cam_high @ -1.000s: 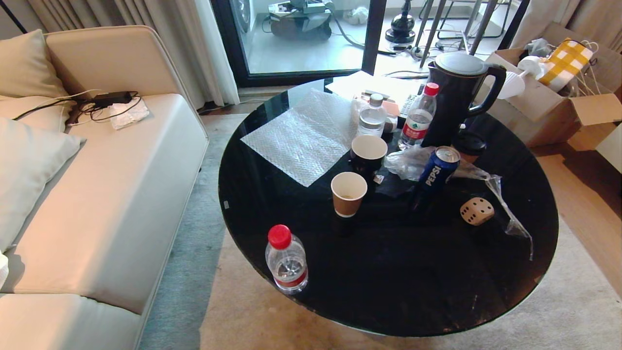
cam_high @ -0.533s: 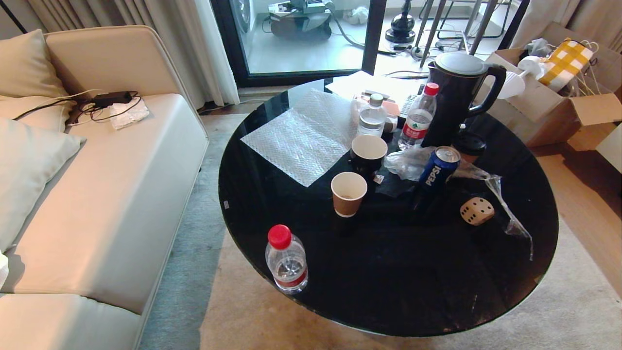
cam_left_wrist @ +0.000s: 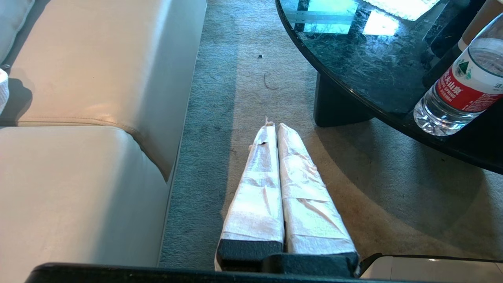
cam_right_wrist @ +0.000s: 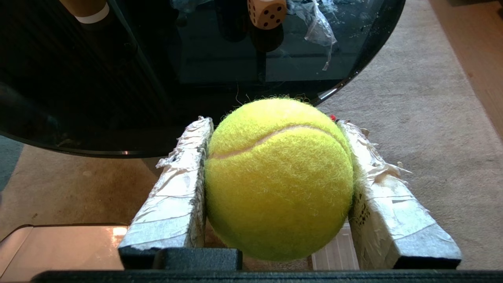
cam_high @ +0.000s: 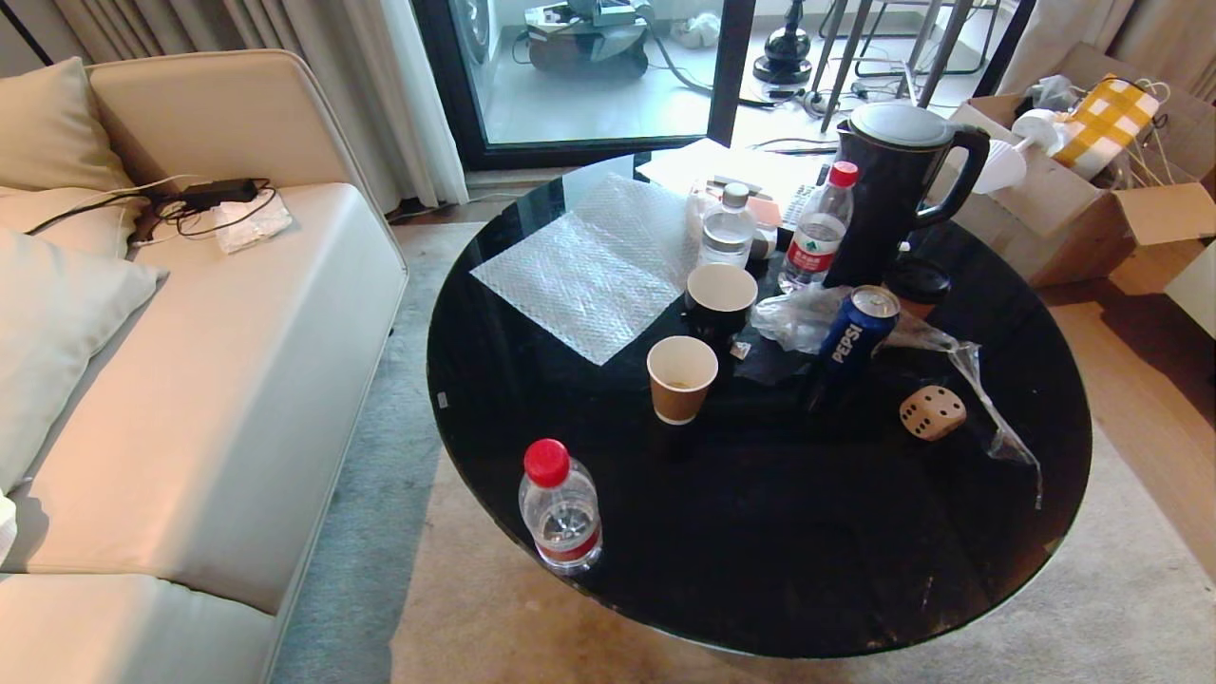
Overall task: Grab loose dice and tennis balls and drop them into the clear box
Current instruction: Put the ball in the box
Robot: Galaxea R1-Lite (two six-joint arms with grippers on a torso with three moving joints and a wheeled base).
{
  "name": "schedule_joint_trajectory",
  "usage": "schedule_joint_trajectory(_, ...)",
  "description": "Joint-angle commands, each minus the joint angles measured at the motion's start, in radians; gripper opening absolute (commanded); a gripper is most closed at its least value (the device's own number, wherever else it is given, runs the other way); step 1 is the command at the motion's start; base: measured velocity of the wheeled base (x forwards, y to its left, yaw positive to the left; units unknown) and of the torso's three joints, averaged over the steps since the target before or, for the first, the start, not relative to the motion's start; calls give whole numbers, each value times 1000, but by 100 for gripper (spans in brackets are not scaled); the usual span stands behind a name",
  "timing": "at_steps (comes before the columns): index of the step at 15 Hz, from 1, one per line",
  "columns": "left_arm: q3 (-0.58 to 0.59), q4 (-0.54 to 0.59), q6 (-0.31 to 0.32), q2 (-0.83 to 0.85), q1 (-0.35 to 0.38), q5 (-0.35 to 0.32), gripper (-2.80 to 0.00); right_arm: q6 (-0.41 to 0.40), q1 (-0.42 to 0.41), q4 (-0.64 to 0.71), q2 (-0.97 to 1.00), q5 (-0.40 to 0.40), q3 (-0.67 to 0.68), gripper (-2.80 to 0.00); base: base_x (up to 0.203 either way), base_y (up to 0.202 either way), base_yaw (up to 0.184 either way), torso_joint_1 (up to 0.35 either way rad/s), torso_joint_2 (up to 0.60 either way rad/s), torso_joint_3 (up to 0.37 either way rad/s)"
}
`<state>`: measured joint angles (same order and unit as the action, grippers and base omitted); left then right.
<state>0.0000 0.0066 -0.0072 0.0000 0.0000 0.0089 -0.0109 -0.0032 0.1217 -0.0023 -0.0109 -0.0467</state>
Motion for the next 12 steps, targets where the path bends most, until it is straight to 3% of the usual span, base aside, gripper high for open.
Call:
schedule_joint_trajectory(1,0,0,0,0,0,0,-280,0,0,1,1,0,0,-280,0,0,0,0,0,0)
schedule_joint_trajectory(12,0,0,0,0,0,0,-280,-1,0,1,1,0,0,-280,0,0,0,0,0,0)
